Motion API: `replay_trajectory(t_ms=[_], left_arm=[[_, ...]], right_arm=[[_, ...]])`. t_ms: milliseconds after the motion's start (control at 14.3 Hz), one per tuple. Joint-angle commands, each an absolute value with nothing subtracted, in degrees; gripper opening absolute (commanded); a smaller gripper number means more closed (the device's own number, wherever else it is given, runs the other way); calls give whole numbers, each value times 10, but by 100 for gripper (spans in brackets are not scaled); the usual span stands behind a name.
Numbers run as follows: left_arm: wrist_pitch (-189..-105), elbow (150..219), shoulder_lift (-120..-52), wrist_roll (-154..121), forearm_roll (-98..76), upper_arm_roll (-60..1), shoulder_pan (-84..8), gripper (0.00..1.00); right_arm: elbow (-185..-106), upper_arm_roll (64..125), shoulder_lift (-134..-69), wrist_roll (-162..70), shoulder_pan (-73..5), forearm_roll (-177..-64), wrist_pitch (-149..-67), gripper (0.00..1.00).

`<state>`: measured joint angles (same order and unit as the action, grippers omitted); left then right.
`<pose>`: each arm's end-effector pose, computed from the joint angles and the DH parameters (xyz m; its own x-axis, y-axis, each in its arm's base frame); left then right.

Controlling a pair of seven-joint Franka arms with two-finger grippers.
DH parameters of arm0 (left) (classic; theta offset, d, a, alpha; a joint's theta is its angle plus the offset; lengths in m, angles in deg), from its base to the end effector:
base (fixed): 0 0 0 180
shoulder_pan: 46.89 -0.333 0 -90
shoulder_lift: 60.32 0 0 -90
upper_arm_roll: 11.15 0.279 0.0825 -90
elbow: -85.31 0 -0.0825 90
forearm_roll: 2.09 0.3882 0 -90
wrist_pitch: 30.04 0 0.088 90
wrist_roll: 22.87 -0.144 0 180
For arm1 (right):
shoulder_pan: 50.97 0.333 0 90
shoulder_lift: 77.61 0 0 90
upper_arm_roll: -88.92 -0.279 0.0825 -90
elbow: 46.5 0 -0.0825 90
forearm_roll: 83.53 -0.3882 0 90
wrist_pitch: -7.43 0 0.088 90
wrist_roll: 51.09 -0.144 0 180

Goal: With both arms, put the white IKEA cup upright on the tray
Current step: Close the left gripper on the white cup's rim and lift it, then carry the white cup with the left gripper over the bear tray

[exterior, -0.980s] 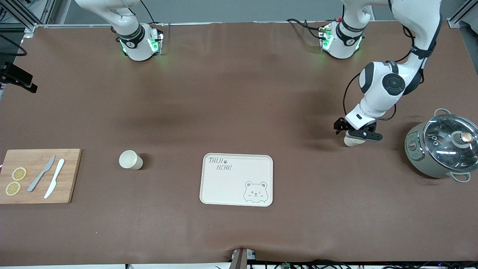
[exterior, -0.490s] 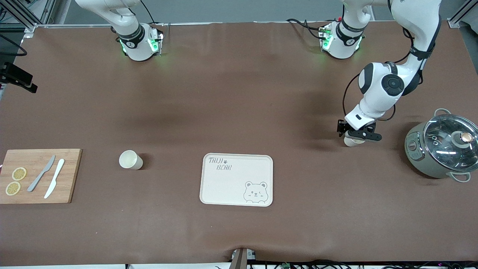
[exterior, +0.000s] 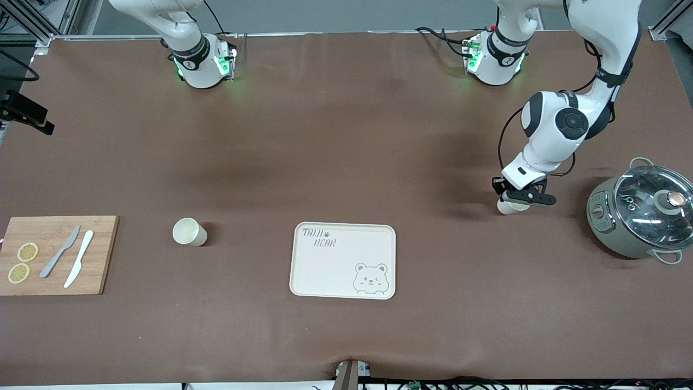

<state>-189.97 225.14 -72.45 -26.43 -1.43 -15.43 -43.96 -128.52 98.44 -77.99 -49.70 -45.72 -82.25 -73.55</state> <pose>0.4975 -0.0653 0.1545 0.9713 -0.1925 0.1397 -0.1946 -0.9809 0.0016 0.5409 -0.0436 0.5985 0.9982 -0.0537 -0.0252 -0.0532 -0.9983 0.0226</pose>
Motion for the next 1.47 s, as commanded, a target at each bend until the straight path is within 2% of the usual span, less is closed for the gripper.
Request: replay_trajectory(t_ms=[0,140,630,910,1190,1401], left_arm=[[-1904,2227,-739,-269,-17,-156,-436,0],[-1875,2203,-739,-265,-17,-157,-433,0],[-1695,2057,-753,-175,-17,-159,-361,0],[-1632,1959,-793,-106,-6,-156,-310,0],[-1553,1840,-856,10,96,-159,-259,0],[-1536,1788,-894,38,100,-156,-234,0]], right_arm=[[-1274,981,-782,-500,-462,-820,-731,100],[-1274,981,-782,-500,-462,-820,-731,100],[-1274,981,-782,-500,-462,-820,-731,100],[-1274,981,-782,-500,-462,-820,-731,100],[-1274,981,-782,-500,-461,-820,-732,100],[-1274,981,-782,-500,-462,-821,-732,100]])
